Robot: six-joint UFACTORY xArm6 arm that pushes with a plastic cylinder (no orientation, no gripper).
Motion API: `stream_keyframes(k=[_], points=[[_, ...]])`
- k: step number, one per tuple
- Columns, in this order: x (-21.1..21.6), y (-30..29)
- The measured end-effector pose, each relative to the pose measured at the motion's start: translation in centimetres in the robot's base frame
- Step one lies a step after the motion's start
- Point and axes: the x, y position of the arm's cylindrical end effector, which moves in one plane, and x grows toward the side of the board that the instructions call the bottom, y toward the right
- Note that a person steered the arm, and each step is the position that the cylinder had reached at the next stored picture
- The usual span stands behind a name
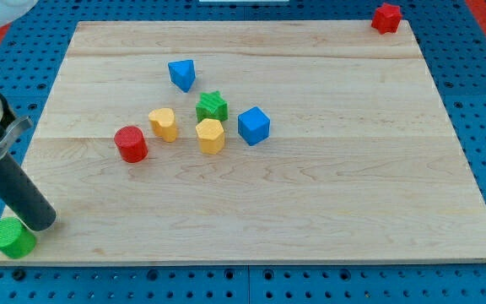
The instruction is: Move yellow hexagon along with blue cube slightly right
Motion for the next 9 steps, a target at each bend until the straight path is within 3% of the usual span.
stream_keyframes(k=[2,3,6,7,9], points=[[-1.2,1.6],[-5.1,6.0],[-18.3,27.4],[-21.0,31.8],[-22.3,39.0]])
